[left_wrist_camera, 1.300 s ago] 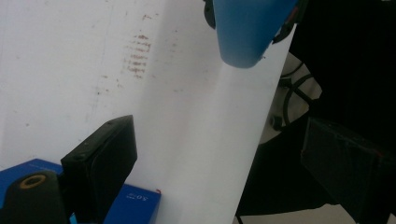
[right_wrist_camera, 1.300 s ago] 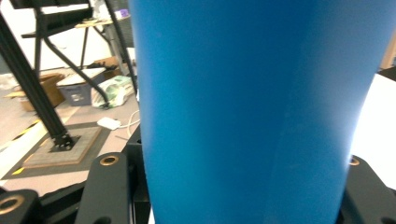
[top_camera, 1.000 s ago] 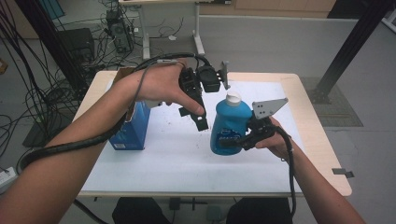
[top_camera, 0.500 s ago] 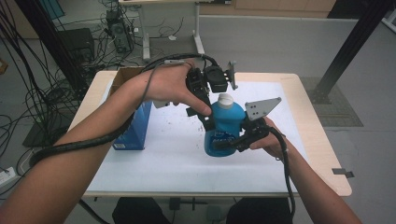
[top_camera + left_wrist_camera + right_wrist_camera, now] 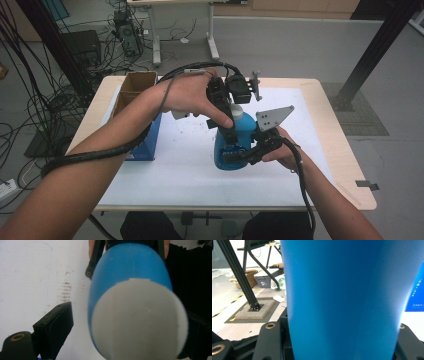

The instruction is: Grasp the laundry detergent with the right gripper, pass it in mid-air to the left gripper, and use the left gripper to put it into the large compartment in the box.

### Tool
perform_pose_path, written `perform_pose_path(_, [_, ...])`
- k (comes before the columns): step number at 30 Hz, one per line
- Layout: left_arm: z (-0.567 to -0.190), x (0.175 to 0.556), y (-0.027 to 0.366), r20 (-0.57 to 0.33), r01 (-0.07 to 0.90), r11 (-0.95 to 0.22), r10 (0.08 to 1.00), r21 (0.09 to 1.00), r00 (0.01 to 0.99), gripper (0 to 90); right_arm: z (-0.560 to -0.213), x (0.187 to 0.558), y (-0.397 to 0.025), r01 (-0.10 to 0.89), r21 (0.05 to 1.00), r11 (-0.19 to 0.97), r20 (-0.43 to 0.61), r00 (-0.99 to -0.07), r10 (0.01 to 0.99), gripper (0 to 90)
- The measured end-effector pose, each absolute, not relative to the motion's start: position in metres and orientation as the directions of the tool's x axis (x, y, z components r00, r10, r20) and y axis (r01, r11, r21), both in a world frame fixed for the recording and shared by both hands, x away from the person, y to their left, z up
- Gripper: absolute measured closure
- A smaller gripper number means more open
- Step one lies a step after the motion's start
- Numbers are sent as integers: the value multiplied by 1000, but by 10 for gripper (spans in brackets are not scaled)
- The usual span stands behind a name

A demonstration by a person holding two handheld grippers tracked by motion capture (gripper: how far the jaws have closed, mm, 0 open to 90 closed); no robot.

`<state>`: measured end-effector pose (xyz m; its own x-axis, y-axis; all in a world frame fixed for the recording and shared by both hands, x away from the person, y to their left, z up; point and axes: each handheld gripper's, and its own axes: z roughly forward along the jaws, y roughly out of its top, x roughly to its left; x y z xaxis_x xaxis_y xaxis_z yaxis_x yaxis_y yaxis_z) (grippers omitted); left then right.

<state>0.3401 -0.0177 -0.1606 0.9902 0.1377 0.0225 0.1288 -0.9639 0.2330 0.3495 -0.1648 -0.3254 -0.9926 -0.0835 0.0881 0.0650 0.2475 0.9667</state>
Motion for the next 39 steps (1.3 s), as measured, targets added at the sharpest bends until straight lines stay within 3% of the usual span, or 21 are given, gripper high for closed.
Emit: perform_pose_path(39, [-161, 340, -16, 17, 134, -964, 141, 229, 990, 109, -331, 351, -165, 72, 963, 260, 95, -993, -75, 420])
